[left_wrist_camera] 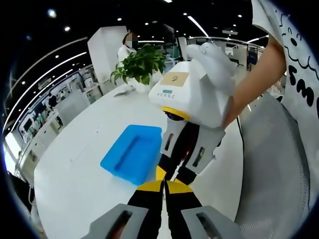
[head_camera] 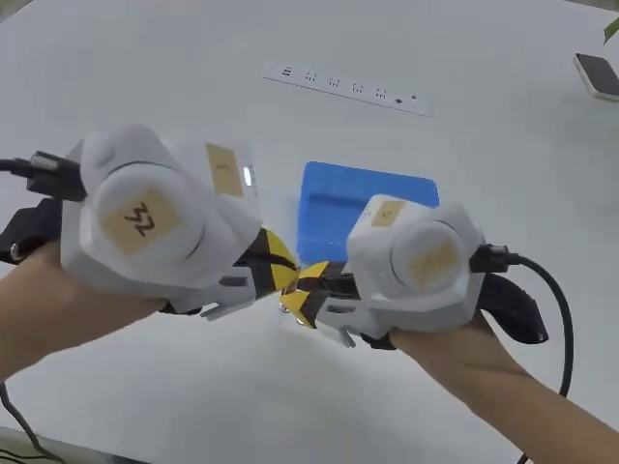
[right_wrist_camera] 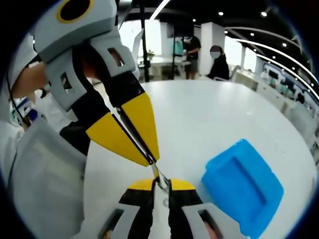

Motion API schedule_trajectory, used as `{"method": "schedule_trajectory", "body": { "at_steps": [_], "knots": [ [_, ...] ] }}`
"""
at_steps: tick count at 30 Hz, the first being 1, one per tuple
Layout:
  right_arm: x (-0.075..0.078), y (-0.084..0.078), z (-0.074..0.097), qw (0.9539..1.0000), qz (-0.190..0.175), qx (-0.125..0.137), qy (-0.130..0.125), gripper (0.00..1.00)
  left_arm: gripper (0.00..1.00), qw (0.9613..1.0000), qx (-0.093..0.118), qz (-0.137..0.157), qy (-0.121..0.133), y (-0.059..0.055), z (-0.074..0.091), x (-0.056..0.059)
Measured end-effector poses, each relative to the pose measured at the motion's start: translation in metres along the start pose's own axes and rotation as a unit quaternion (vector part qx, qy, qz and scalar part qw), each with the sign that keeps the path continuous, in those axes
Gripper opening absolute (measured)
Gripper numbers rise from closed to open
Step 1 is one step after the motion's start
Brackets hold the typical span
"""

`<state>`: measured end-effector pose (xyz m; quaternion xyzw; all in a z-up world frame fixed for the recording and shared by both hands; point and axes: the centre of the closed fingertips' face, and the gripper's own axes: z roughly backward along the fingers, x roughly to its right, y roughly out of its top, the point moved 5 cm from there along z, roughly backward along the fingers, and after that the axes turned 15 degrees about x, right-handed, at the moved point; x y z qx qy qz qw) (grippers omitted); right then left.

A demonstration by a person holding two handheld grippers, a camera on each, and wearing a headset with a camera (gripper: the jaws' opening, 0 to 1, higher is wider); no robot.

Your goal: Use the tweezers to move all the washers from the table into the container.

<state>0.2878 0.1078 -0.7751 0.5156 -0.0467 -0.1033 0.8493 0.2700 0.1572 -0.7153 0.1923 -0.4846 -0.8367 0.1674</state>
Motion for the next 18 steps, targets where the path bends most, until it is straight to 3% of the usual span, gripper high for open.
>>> {"method": "schedule_trajectory", "body": {
  "at_steps": [6,11,15,18],
  "knots": [
    [0.0,-0.005,-0.001,0.9999,0.012,-0.011,0.004,0.06,0.0,1.0,0.004,0.006,-0.005,-0.001,-0.001,0.002],
    [-0.001,0.008,-0.005,0.9994,0.03,0.006,0.013,0.13,0.0,0.9999,0.003,0.003,-0.013,-0.001,-0.001,0.003],
    [-0.003,0.004,-0.012,0.9959,0.081,-0.016,0.037,0.05,0.0,0.9999,0.002,-0.006,-0.015,0.0,-0.002,0.003],
    [-0.003,0.004,-0.011,0.9963,0.079,-0.01,0.034,0.04,0.0,0.9999,0.003,-0.005,-0.01,0.0,-0.001,0.003]
  ]
}}
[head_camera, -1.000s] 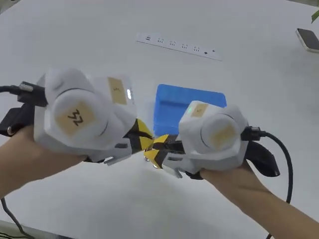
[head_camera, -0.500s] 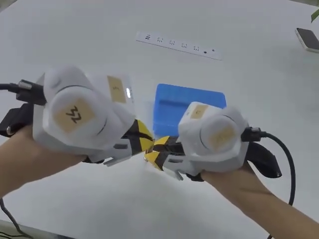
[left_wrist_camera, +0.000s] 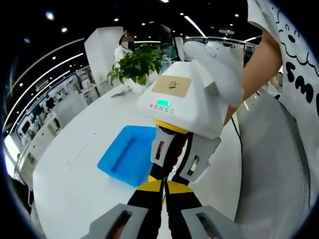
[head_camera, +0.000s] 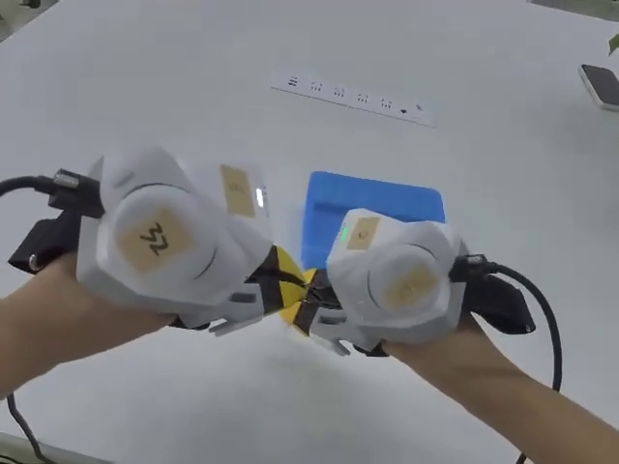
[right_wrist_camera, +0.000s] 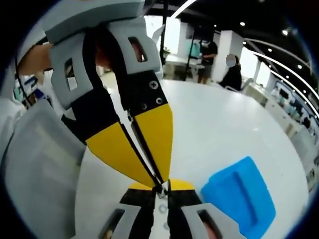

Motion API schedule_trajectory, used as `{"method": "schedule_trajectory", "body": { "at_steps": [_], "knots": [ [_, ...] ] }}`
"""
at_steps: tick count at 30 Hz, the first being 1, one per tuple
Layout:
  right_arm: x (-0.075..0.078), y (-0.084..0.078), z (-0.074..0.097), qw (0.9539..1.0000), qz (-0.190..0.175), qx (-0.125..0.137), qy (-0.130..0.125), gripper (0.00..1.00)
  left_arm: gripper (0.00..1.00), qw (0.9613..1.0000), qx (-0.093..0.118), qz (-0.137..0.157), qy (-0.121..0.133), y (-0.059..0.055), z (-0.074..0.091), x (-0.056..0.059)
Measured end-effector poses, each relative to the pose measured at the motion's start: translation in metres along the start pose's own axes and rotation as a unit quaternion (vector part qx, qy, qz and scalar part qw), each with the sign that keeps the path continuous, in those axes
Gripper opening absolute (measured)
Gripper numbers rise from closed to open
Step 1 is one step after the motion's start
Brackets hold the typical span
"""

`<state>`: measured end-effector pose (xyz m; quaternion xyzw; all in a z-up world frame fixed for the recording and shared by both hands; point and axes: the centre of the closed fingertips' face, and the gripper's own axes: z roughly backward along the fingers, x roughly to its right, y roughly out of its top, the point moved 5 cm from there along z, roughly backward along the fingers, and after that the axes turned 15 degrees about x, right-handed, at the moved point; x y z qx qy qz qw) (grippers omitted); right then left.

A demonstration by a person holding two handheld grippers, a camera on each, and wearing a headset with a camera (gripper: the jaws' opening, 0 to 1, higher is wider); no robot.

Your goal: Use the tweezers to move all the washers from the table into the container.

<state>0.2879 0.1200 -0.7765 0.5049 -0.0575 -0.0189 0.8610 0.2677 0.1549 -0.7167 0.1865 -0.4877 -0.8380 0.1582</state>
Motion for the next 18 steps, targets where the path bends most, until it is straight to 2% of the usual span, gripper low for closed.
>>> {"method": "schedule_trajectory", "body": {
  "at_steps": [3,5,6,7,9,11,13,14,16,17,18],
  "knots": [
    [-0.001,-0.001,0.001,1.0,0.007,0.001,0.001,0.04,0.0,0.999,0.003,0.036,0.024,0.0,0.0,0.003],
    [-0.001,-0.001,0.001,1.0,0.007,0.001,0.001,0.04,0.01,0.9984,0.015,0.043,0.032,0.002,-0.001,0.004],
    [0.0,-0.001,0.002,1.0,0.007,0.001,0.0,0.04,0.07,0.9968,0.024,0.064,0.042,0.003,-0.001,0.006],
    [0.001,-0.001,0.002,1.0,0.004,0.001,-0.001,0.03,0.12,0.9955,0.022,0.079,0.049,0.003,0.001,0.007],
    [0.004,-0.002,0.003,1.0,-0.004,0.003,-0.003,0.03,0.19,0.9926,0.023,0.091,0.078,0.003,0.005,0.006],
    [0.005,-0.002,0.003,1.0,-0.007,0.003,-0.002,0.03,0.25,0.9868,0.037,0.105,0.117,0.004,0.013,0.007],
    [0.005,-0.002,0.003,0.9999,-0.011,0.004,-0.003,0.03,0.39,0.9781,0.054,0.141,0.143,0.002,0.021,0.013],
    [0.005,-0.002,0.003,0.9999,-0.015,0.005,-0.004,0.03,0.45,0.9725,0.05,0.167,0.154,-0.003,0.027,0.018],
    [0.006,-0.002,0.003,0.9997,-0.024,0.006,-0.007,0.03,0.57,0.9668,0.044,0.176,0.18,-0.011,0.035,0.021],
    [0.006,-0.002,0.003,0.9996,-0.027,0.006,-0.008,0.03,0.62,0.9617,0.038,0.176,0.207,-0.016,0.043,0.023],
    [0.007,-0.002,0.003,0.9995,-0.03,0.007,-0.009,0.03,0.66,0.9587,0.034,0.179,0.219,-0.019,0.047,0.025]
  ]
}}
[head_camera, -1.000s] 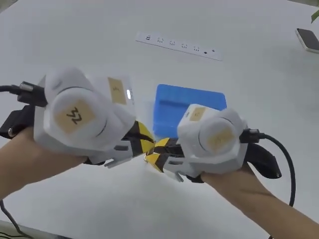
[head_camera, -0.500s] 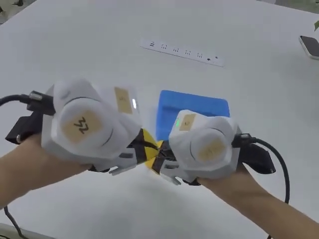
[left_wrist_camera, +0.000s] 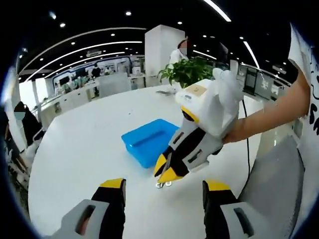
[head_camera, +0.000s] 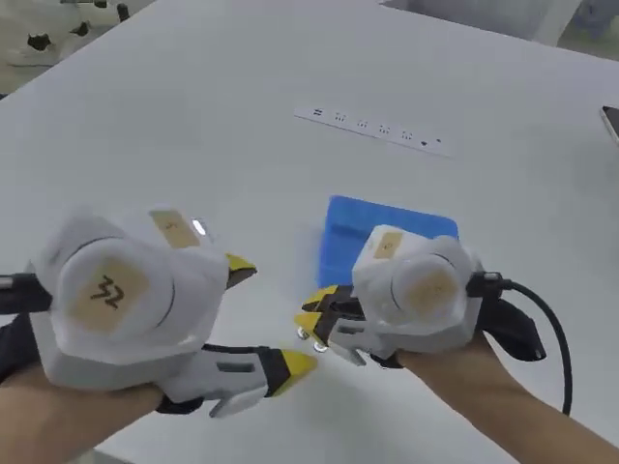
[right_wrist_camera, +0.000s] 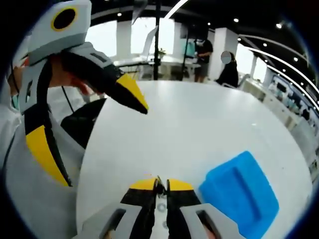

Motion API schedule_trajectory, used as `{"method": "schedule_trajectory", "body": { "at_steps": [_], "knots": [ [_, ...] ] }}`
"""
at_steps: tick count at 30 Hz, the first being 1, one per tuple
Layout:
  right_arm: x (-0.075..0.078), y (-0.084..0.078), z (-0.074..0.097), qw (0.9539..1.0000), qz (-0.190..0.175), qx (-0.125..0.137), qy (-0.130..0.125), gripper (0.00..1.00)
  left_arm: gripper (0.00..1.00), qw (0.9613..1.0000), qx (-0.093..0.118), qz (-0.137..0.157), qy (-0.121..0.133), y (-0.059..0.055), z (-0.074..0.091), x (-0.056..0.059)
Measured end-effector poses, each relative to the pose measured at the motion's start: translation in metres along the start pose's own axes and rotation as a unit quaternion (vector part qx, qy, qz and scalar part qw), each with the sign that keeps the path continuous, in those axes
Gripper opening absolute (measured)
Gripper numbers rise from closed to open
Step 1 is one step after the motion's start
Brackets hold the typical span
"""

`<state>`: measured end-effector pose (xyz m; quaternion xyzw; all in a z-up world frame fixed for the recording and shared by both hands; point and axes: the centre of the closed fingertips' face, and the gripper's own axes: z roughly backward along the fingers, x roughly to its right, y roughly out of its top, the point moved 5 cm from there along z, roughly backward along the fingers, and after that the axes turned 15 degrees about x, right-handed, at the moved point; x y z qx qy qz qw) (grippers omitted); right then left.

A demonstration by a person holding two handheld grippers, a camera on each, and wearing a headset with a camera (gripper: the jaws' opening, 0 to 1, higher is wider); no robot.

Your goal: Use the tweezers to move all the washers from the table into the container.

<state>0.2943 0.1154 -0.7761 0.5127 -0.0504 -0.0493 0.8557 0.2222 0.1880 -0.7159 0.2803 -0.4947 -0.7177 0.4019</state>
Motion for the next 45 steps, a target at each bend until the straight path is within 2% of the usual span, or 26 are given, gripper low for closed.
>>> {"method": "schedule_trajectory", "body": {
  "at_steps": [2,3,5,7,8,9,10,11,12,15,18,21,23,27,30,34,38,42,45],
  "knots": [
    [0.001,0.0,0.0,1.0,-0.004,0.0,-0.002,0.03,0.73,0.9993,-0.014,0.003,0.034,-0.005,0.012,-0.001],
    [0.001,0.0,0.0,1.0,-0.007,0.001,-0.002,0.03,0.75,0.9982,-0.012,0.009,0.058,-0.007,0.018,-0.002],
    [0.002,0.0,-0.001,0.9999,-0.012,0.002,-0.003,0.03,0.8,0.995,0.007,0.032,0.094,-0.009,0.024,-0.002],
    [0.003,0.0,-0.002,0.9999,-0.016,0.003,-0.003,0.02,0.83,0.9911,0.012,0.052,0.122,-0.013,0.028,-0.002],
    [0.004,0.0,-0.002,0.9998,-0.019,0.003,-0.003,0.02,0.86,0.9889,0.013,0.055,0.138,-0.015,0.029,-0.003],
    [0.005,0.001,-0.002,0.9998,-0.022,0.004,-0.004,0.02,0.88,0.9867,0.024,0.05,0.153,-0.017,0.031,-0.003],
    [0.006,0.001,-0.002,0.9997,-0.023,0.005,-0.005,0.02,0.87,0.9863,0.033,0.043,0.156,-0.016,0.032,-0.002],
    [0.006,0.003,0.0,0.9995,-0.03,0.008,-0.006,0.02,0.87,0.984,0.045,0.042,0.167,-0.016,0.033,-0.002],
    [0.007,0.003,0.0,0.9993,-0.037,0.01,-0.006,0.02,0.88,0.9835,0.047,0.042,0.17,-0.016,0.034,-0.001],
    [0.009,0.006,0.006,0.9986,-0.05,0.016,-0.011,0.02,0.88,0.9852,0.036,0.044,0.162,-0.021,0.03,0.003],
    [0.009,0.011,0.011,0.9985,-0.05,0.018,-0.014,0.02,0.87,0.9846,0.04,0.04,0.165,-0.023,0.029,0.004],
    [0.01,0.021,0.02,0.9986,-0.044,0.023,-0.019,0.02,0.88,0.9841,0.039,0.025,0.172,-0.026,0.027,0.003],
    [0.011,0.029,0.026,0.9984,-0.04,0.032,-0.025,0.02,0.89,0.9822,0.039,0.018,0.183,-0.027,0.027,0.0],
    [0.016,0.046,0.039,0.998,-0.022,0.046,-0.039,0.03,0.89,0.9823,0.042,0.029,0.18,-0.028,0.028,-0.002],
    [0.026,0.054,0.046,0.9965,-0.012,0.057,-0.06,0.03,0.9,0.983,0.042,0.028,0.176,-0.028,0.027,-0.001],
    [0.045,0.059,0.051,0.9927,-0.016,0.068,-0.098,0.03,0.95,0.9828,0.041,0.006,0.18,-0.028,0.026,0.0],
    [0.066,0.055,0.049,0.9899,-0.021,0.062,-0.126,0.03,0.99,0.9829,0.036,-0.008,0.18,-0.029,0.024,0.001],
    [0.081,0.051,0.044,0.9857,-0.036,0.063,-0.152,0.03,0.99,0.9825,0.052,-0.013,0.179,-0.025,0.024,0.002],
    [0.088,0.045,0.037,0.9849,-0.044,0.057,-0.158,0.03,0.99,0.982,0.059,-0.007,0.18,-0.023,0.025,0.002]
  ]
}}
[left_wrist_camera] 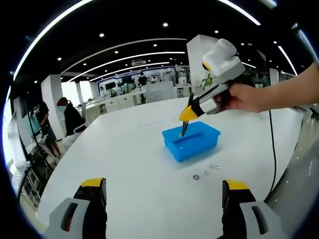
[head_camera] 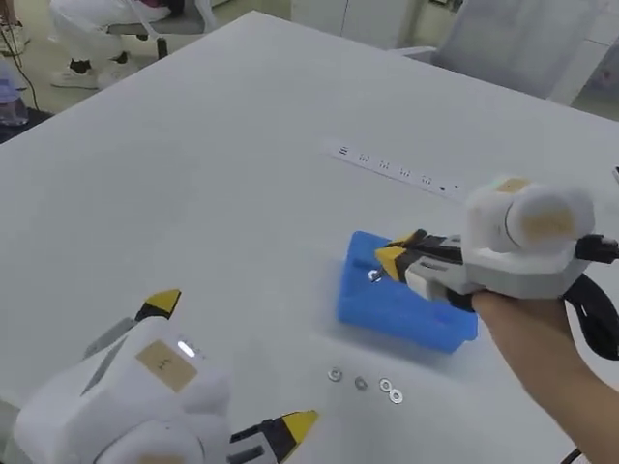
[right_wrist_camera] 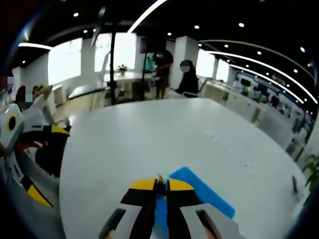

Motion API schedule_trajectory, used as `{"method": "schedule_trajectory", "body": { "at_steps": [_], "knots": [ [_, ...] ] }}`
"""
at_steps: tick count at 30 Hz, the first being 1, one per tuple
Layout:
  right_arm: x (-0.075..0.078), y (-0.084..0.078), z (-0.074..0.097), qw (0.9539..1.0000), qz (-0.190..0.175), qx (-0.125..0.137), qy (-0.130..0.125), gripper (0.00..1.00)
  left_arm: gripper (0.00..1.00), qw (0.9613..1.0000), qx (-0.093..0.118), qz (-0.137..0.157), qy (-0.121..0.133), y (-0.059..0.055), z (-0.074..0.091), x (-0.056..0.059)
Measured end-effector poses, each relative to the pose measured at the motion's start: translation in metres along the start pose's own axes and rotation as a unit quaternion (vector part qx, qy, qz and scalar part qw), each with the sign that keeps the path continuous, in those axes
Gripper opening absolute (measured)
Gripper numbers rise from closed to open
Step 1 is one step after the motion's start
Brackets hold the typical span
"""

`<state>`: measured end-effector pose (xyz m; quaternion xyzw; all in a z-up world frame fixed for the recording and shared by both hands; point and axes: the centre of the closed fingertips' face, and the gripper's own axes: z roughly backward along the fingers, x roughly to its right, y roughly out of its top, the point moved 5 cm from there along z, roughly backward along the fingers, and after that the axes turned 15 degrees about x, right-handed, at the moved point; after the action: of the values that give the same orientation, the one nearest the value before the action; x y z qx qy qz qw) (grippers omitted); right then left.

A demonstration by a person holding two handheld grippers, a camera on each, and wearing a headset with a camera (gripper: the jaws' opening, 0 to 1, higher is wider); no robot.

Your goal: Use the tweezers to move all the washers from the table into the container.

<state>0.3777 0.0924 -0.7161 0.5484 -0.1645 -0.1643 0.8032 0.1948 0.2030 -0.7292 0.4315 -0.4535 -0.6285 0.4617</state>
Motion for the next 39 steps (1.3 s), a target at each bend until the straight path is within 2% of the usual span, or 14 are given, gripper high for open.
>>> {"method": "schedule_trajectory", "body": {
  "at_steps": [4,7,10,14,16,17,19,25,29,31,33,39],
  "knots": [
    [0.002,-0.017,-0.015,0.9998,-0.008,-0.016,-0.003,0.03,0.99,0.9998,-0.007,-0.016,0.007,-0.002,0.0,-0.001],
    [0.004,-0.032,-0.027,0.999,-0.035,-0.025,-0.008,0.03,0.99,0.9993,-0.012,-0.035,0.01,-0.003,0.0,-0.001],
    [0.005,-0.042,-0.031,0.9963,-0.08,-0.029,-0.015,0.03,0.99,0.999,-0.016,-0.041,0.011,-0.004,0.0,-0.001],
    [0.008,-0.051,-0.033,0.9949,-0.094,-0.034,-0.017,0.03,0.99,0.9985,-0.013,-0.05,0.017,-0.003,0.001,-0.002],
    [0.005,-0.053,-0.034,0.995,-0.089,-0.042,-0.014,0.03,0.99,0.9985,-0.014,-0.049,0.018,-0.003,0.001,-0.003],
    [0.004,-0.051,-0.033,0.9956,-0.086,-0.033,-0.015,0.03,0.99,0.9986,-0.018,-0.047,0.017,-0.004,0.001,-0.003],
    [0.005,-0.05,-0.031,0.9952,-0.088,-0.04,-0.014,0.04,0.99,0.9983,-0.021,-0.052,0.017,-0.005,0.001,-0.003],
    [0.007,-0.048,-0.032,0.9956,-0.084,-0.041,-0.013,0.04,0.99,0.998,-0.024,-0.056,0.015,-0.006,0.001,-0.002],
    [0.006,-0.035,-0.028,0.996,-0.084,-0.026,-0.015,0.04,0.99,0.998,-0.025,-0.055,0.018,-0.006,0.001,-0.004],
    [0.002,-0.022,-0.02,0.9964,-0.083,-0.01,-0.016,0.04,0.99,0.9979,-0.025,-0.057,0.017,-0.006,0.001,-0.003],
    [0.001,-0.015,-0.015,0.9966,-0.081,0.002,-0.015,0.04,0.99,0.9978,-0.024,-0.059,0.016,-0.005,0.001,-0.003],
    [-0.015,0.003,0.013,0.9978,-0.057,0.03,-0.017,0.04,0.99,0.9978,-0.024,-0.059,0.017,-0.005,0.001,-0.003]
  ]
}}
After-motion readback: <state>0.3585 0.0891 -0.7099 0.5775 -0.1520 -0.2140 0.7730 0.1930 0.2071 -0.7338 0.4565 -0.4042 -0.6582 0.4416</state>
